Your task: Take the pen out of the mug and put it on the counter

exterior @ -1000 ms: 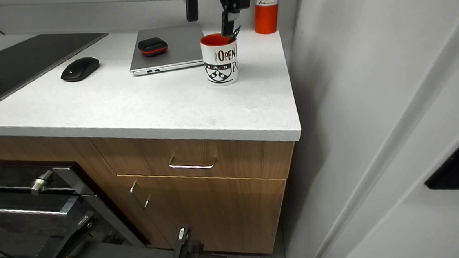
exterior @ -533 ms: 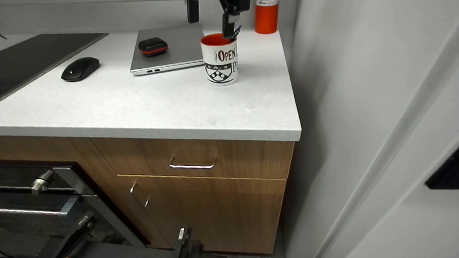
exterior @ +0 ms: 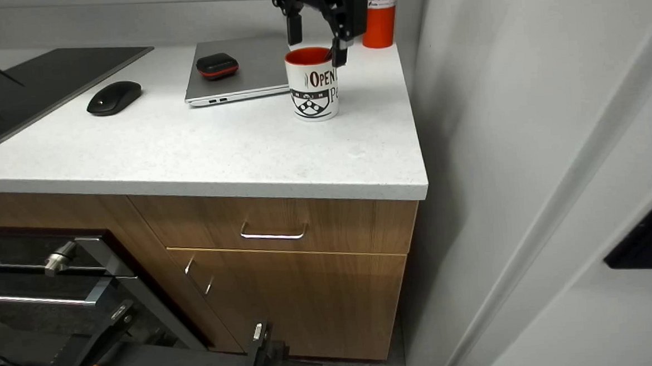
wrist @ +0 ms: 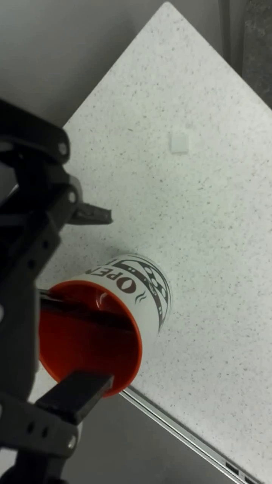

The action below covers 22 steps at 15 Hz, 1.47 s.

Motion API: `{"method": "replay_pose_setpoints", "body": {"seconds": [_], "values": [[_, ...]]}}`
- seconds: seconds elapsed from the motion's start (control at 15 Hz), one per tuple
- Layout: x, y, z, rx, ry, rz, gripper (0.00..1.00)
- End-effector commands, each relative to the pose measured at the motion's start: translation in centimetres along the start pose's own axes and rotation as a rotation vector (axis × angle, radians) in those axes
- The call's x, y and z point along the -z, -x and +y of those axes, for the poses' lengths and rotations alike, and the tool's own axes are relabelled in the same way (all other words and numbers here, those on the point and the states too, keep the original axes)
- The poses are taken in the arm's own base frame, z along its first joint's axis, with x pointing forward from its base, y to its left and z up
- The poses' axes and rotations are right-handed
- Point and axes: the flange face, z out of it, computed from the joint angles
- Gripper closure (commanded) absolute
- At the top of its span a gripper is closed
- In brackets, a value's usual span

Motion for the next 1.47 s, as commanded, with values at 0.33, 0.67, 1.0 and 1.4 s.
{"method": "replay_pose_setpoints", "body": {"seconds": [0.33, 0.67, 1.0, 1.4], "values": [[0.3, -2.2, 1.2, -0.114, -0.135, 0.066, 0.0], [0.3, -3.3, 3.0, -0.194, -0.197, 0.062, 0.0], [0.2, -4.0, 3.8, -0.212, -0.264, 0.048, 0.0], [-0.3, -4.6, 4.3, -0.206, -0.317, 0.045, 0.55]]}}
